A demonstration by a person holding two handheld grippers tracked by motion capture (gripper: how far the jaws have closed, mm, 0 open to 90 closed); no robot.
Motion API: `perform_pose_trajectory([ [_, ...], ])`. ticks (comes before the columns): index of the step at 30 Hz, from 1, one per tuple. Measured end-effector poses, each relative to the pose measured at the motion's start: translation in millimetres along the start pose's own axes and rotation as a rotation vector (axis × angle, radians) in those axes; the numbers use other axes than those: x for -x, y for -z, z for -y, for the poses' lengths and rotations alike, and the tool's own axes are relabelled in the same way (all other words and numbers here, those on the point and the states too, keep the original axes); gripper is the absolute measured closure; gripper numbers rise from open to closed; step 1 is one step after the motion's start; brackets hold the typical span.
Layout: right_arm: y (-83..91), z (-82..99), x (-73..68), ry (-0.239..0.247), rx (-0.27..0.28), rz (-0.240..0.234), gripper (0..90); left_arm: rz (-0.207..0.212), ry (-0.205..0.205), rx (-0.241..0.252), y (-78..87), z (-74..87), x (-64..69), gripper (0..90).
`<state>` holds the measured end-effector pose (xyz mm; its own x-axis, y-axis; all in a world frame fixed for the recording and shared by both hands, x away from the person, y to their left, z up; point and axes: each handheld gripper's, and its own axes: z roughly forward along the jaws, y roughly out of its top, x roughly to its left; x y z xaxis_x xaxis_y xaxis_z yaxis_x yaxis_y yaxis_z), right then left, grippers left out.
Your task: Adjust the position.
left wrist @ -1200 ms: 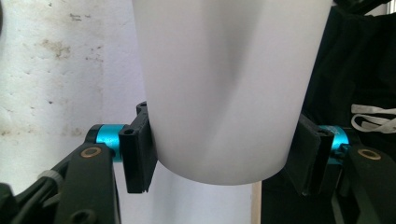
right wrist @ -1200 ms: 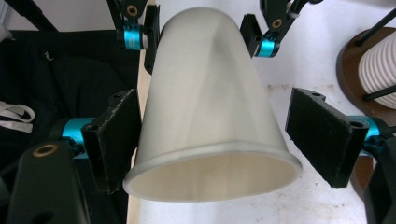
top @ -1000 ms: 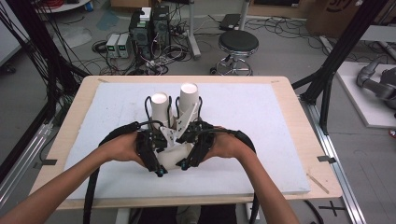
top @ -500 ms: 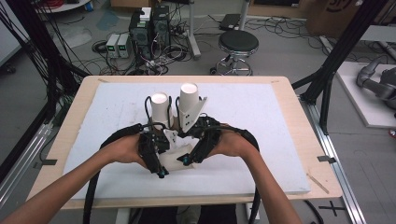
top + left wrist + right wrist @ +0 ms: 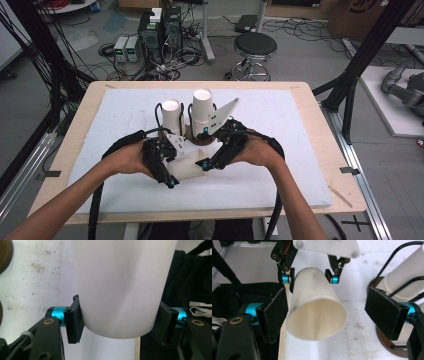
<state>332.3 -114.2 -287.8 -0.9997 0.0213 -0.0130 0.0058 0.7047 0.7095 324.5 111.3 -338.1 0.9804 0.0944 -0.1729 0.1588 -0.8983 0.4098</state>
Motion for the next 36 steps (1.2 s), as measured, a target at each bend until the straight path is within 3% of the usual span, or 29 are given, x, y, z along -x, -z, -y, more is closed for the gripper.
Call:
perform_pose_trajectory([
  [14,19.1,20.7,2.1,-0.047,0.054,0.036,19.6,0.014,0.041,0.138,4.9,29.4,1.0,36.0],
  [19,21.5,24.5,1.5,-0.054,0.063,0.043,19.5,0.012,0.069,0.219,5.7,35.5,1.1,36.1],
  [26,21.7,28.8,0.0,-0.057,0.101,0.047,19.6,0.01,0.07,0.335,4.4,41.7,2.4,36.1],
  [34,18.5,39.0,-2.3,-0.075,0.165,0.044,19.5,0.001,0.067,0.503,2.3,44.8,7.6,36.0],
  [36,17.3,40.6,-3.5,-0.078,0.186,0.042,19.6,0.017,0.072,0.559,1.2,45.2,9.1,36.0],
])
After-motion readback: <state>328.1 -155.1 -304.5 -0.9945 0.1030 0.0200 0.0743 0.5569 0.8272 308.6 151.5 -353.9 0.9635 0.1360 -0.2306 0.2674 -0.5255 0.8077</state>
